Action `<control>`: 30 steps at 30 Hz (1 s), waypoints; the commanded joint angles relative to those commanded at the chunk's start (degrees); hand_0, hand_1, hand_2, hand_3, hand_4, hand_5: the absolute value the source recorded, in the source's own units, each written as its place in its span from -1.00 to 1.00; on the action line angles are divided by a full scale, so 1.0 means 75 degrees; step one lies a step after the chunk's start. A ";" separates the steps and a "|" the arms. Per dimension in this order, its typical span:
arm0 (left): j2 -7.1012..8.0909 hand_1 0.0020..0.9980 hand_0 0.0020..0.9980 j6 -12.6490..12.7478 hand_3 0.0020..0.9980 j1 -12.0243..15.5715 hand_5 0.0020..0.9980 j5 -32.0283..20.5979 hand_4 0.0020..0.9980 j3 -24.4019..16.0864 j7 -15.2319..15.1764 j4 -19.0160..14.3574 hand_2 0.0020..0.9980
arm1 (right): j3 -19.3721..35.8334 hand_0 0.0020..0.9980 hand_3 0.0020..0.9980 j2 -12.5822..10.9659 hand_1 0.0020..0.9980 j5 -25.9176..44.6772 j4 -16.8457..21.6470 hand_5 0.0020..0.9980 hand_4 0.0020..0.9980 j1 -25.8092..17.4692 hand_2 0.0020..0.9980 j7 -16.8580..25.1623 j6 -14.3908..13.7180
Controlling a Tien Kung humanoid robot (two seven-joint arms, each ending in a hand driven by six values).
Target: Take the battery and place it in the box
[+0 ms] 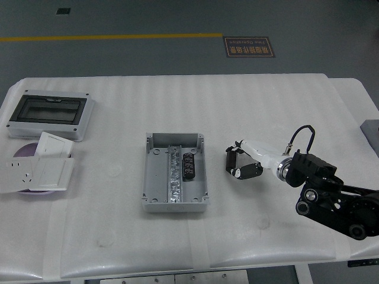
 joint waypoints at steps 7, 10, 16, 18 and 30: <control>-0.0006 0.33 0.30 -0.0029 0.24 0.0026 -1.00 0.0100 0.23 -0.0082 0.0021 0.0001 0.19 | 0.0933 0.54 0.35 -0.0090 0.40 -0.0273 0.0583 -0.66 -0.07 0.0017 0.25 -0.0024 -0.0090; -0.0006 0.33 0.30 -0.0039 0.24 0.0033 -1.00 0.0126 0.23 -0.0109 0.0031 0.0002 0.19 | 0.1320 0.54 0.35 0.0034 0.40 -0.0304 0.0908 -0.66 -0.07 -0.0004 0.25 0.0002 -0.0238; -0.0014 0.33 0.30 -0.0060 0.24 0.0043 -1.00 0.0160 0.24 -0.0141 0.0048 -0.0002 0.19 | 0.1259 0.54 0.35 0.0535 0.40 -0.0326 0.1280 -0.68 -0.07 0.0052 0.25 0.0142 -0.0764; -0.0013 0.33 0.30 -0.0067 0.24 0.0046 -1.00 0.0176 0.24 -0.0153 0.0053 -0.0003 0.19 | 0.1101 0.54 0.35 0.0761 0.40 -0.0334 0.1257 -0.68 -0.07 0.0075 0.25 0.0192 -0.0929; -0.0013 0.33 0.30 -0.0091 0.24 0.0066 -1.00 0.0209 0.24 -0.0181 0.0071 -0.0004 0.19 | 0.0427 0.57 0.57 0.1306 0.47 -0.0098 0.1009 -0.44 0.23 0.0024 0.51 0.0313 -0.0934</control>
